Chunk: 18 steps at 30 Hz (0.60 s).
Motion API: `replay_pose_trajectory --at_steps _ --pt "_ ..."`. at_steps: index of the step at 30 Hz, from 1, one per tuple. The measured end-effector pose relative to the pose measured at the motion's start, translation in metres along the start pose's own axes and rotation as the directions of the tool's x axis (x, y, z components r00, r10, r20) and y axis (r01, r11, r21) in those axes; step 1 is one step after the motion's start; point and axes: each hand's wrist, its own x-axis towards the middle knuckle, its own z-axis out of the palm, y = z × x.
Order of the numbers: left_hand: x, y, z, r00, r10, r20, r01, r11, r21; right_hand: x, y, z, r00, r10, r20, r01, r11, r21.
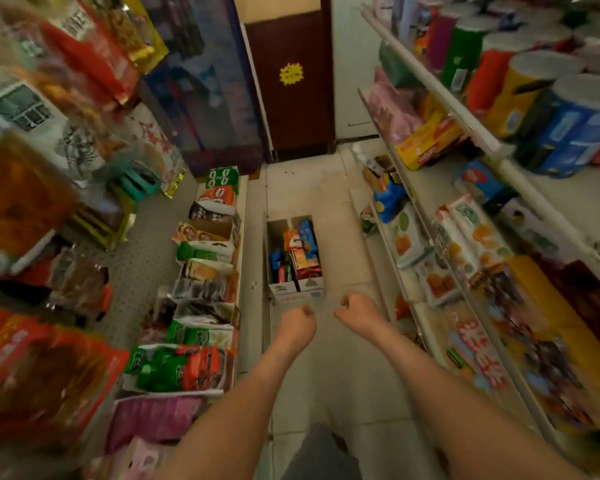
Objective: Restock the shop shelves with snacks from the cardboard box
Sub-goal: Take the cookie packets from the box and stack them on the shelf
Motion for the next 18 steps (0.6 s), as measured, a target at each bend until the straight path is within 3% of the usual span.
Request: replay_pose_trajectory --at_steps 5,10,14,18 --pt "0.106 0.045 -0.050 0.999 -0.040 -0.001 0.040 0.999 -0.028 0.097 -0.036 -0.030 0.998 0.057 0.008 -0.057 0.998 0.035" --pt "0.219 0.080 -0.077 0.992 -0.123 0.011 0.123 0.986 -0.108 0.217 -0.056 -0.056 0.991 0.124 0.049 -0.131 0.975 0.177" --pt "0.310 0.070 -0.084 0.958 -0.282 -0.049 0.262 0.933 -0.245 0.312 -0.065 -0.055 0.967 0.149 0.208 -0.212 0.921 0.326" --pt "0.410 0.038 -0.073 0.871 -0.487 -0.058 0.428 0.813 -0.396 0.421 -0.066 -0.034 0.900 0.219 0.376 -0.353 0.873 0.337"
